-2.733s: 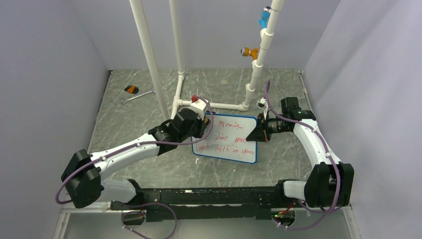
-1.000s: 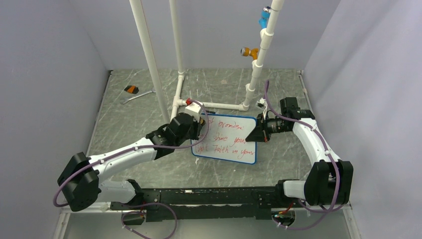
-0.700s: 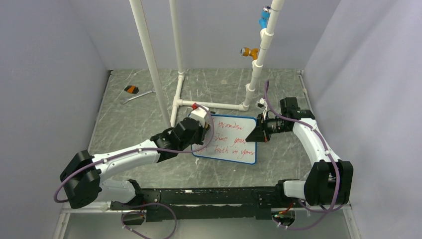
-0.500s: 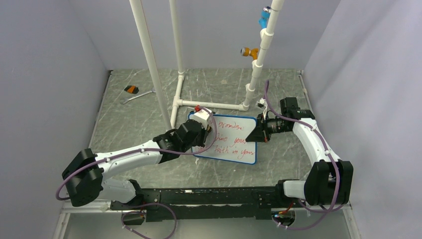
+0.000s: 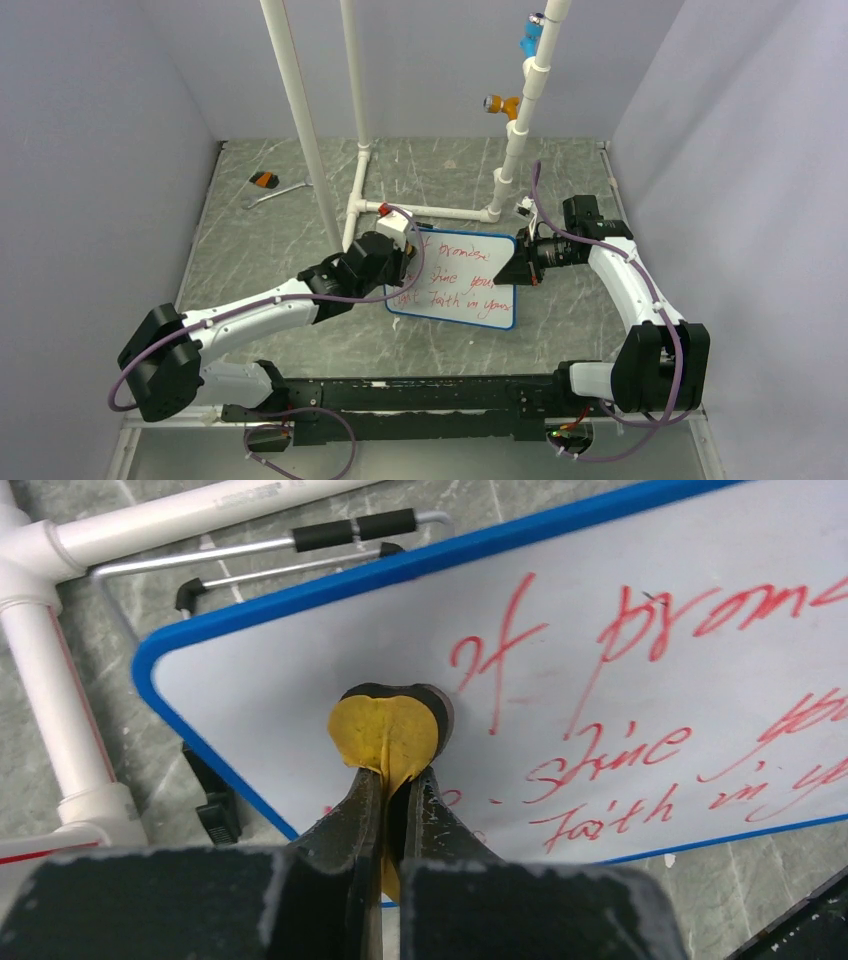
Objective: Erase the whiteboard
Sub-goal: Erase the center of the board with the whiteboard.
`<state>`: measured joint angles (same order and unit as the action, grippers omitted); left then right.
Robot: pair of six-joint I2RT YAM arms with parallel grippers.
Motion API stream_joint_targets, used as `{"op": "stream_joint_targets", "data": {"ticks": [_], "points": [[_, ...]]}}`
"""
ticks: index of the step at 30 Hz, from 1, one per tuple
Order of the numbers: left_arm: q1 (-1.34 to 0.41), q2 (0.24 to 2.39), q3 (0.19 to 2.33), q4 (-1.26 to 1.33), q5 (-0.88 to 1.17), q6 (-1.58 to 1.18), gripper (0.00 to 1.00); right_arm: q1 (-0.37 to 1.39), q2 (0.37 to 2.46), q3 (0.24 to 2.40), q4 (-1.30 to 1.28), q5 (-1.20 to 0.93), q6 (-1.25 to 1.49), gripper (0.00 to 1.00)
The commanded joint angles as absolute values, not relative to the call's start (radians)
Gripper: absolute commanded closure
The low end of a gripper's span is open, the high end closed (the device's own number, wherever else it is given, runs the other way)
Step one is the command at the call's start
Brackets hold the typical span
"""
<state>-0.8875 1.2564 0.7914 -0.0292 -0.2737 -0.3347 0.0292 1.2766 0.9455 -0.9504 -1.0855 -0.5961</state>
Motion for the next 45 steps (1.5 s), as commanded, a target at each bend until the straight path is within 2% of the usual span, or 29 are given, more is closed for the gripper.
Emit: {"op": "stream_joint_targets", "data": {"ticks": [1,7,15,20,27,31,38,45], "points": [[-0.961,1.297,0.847,-0.008,-0.279,-0.342,1.00,0.047,1.277,0.974,-0.985,-1.090,-0.658,1.00],[-0.966,1.300,0.856,-0.014,-0.331,-0.310,1.00,0.047,1.273,0.974,-0.985,-1.091,-0.660,1.00],[-0.829,1.251,0.844,-0.024,-0.300,-0.293,1.00,0.047,1.269,0.973,-0.984,-1.092,-0.658,1.00],[-0.861,1.264,0.854,-0.013,-0.246,-0.308,1.00,0.047,1.274,0.974,-0.987,-1.091,-0.660,1.00],[-0.994,1.337,0.901,-0.022,-0.294,-0.328,1.00,0.047,1.282,0.977,-0.990,-1.092,-0.663,1.00],[-0.973,1.331,0.896,-0.032,-0.341,-0.304,1.00,0.047,1.280,0.977,-0.991,-1.093,-0.664,1.00],[-0.816,1.258,0.834,-0.038,-0.301,-0.306,1.00,0.046,1.270,0.974,-0.989,-1.094,-0.663,1.00],[-0.873,1.263,0.853,-0.015,-0.241,-0.312,1.00,0.046,1.279,0.976,-0.991,-1.095,-0.665,1.00]]}}
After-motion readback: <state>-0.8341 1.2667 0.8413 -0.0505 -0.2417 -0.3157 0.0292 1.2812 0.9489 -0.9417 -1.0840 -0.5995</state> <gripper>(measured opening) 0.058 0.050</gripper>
